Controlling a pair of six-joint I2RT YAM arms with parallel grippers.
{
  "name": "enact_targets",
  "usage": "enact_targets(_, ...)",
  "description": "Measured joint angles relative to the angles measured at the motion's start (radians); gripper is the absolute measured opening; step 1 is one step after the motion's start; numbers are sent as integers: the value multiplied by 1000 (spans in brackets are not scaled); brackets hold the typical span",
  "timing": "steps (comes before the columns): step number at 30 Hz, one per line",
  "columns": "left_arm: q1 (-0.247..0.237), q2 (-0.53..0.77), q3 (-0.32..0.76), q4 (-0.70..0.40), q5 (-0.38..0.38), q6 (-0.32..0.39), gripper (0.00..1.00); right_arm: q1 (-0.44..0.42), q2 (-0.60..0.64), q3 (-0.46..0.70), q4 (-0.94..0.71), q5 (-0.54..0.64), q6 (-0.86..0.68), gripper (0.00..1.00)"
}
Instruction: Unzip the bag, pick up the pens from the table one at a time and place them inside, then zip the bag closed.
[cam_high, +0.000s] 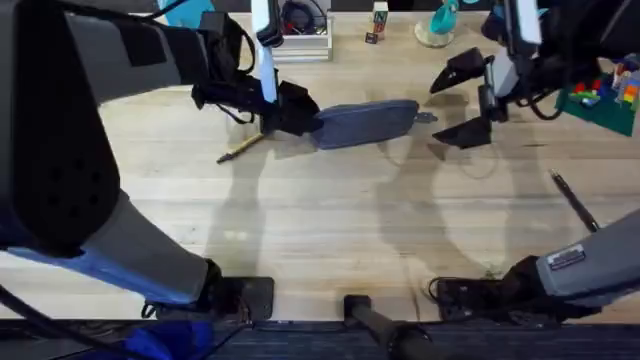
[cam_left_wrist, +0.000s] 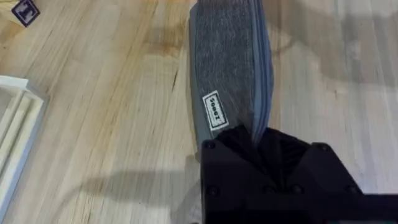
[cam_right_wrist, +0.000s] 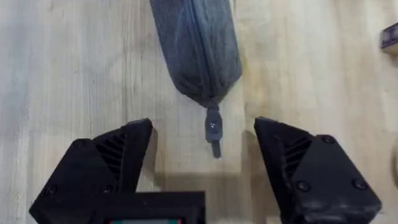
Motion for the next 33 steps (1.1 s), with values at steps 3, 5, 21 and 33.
enact_targets(3, 0, 0, 0, 0, 0, 0, 42, 6, 38, 0, 3, -1, 0, 995)
enact_targets(5, 0, 0, 0, 0, 0, 0, 42, 6, 59, 0, 8, -14, 1, 995)
enact_targets(21, 0, 0, 0, 0, 0, 0, 42, 6, 171, 0, 103, -131, 45, 996)
enact_targets(33, 0, 0, 0, 0, 0, 0, 42, -58, 190, 0, 103, -172, 46, 996)
